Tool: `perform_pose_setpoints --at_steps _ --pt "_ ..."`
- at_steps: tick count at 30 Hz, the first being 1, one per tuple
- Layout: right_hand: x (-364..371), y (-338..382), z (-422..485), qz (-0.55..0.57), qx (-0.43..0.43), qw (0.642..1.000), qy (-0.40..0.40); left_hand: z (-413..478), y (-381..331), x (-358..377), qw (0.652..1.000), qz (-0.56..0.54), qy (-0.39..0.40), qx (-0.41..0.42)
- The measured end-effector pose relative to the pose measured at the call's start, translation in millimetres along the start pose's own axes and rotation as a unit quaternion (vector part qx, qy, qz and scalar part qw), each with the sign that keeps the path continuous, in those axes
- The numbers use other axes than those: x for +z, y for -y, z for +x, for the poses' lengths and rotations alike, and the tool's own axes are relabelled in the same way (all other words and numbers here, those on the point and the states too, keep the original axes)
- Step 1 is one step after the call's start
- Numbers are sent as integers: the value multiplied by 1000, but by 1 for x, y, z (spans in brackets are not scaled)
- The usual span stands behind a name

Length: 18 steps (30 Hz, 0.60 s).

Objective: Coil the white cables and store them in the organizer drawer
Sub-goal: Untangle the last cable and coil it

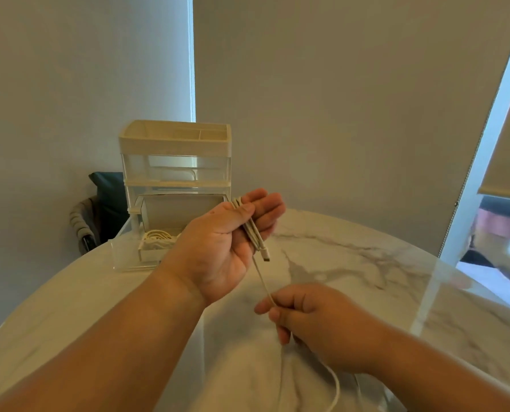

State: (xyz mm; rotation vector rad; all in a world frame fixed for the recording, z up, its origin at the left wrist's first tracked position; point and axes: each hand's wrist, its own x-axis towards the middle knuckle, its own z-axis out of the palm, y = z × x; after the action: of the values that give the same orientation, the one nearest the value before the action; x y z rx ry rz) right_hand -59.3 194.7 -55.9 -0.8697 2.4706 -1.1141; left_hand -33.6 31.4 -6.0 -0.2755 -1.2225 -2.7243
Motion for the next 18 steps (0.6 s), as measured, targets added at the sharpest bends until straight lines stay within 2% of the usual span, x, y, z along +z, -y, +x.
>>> perform_pose_setpoints --at_steps 3,5,6,7,9,13,15,18 --pt "-3 5 -4 -12 -5 999 -33 5 5 -7 997 67 -26 -5" --pt "-10 9 -9 -31 -10 997 -67 6 10 -11 985 170 -24 -4" --pt "-14 10 -11 -38 -13 996 -82 6 13 -13 966 260 -10 8" --pt "-17 12 -12 -52 -17 994 -93 4 15 -14 931 363 12 29" --pt "-20 14 -14 -89 -24 991 -100 1 20 -15 846 526 56 70" --pt "-27 13 -16 -96 -19 988 -118 -1 30 -16 708 691 76 122" --pt "-34 13 -17 -50 2 990 -129 0 32 -20 670 729 67 126" --pt "-42 10 -16 18 37 988 -148 1 35 -21 651 748 77 107"
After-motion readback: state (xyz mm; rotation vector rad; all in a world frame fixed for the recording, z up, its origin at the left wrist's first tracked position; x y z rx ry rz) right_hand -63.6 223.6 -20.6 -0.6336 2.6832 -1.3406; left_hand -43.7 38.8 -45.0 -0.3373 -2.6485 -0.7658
